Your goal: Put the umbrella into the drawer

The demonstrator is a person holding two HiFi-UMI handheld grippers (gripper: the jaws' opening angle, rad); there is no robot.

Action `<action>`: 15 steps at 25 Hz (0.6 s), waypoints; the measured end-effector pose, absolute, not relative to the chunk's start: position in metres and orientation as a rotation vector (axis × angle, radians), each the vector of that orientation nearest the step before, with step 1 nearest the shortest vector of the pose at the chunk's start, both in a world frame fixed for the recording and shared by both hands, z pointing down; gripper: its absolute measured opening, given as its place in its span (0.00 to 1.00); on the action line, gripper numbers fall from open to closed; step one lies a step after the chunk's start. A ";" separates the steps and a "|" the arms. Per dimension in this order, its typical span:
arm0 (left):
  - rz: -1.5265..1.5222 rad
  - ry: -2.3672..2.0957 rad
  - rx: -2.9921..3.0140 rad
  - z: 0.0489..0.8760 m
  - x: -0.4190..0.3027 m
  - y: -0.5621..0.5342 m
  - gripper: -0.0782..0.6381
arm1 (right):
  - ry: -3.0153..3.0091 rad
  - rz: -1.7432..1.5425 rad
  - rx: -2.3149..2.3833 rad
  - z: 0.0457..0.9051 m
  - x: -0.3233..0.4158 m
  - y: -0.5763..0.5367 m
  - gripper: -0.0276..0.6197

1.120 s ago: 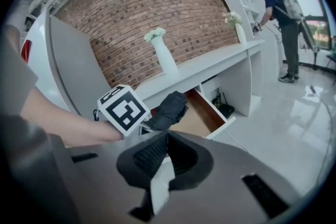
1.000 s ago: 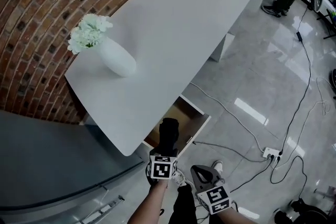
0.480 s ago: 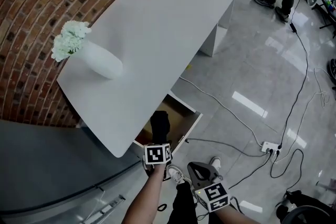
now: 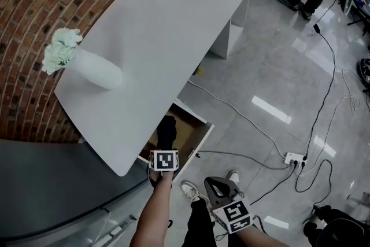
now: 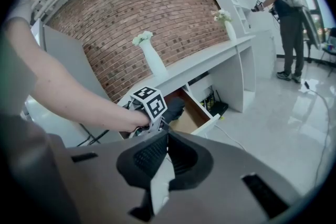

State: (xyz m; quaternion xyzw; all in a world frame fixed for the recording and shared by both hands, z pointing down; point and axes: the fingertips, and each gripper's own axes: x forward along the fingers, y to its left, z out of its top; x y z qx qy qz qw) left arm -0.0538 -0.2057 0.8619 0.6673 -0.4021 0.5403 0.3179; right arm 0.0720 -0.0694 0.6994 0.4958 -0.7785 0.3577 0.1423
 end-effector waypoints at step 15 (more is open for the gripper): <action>1.514 -1.039 1.694 0.895 -0.052 -0.216 0.45 | -2.271 0.975 1.357 0.696 0.070 -0.073 0.07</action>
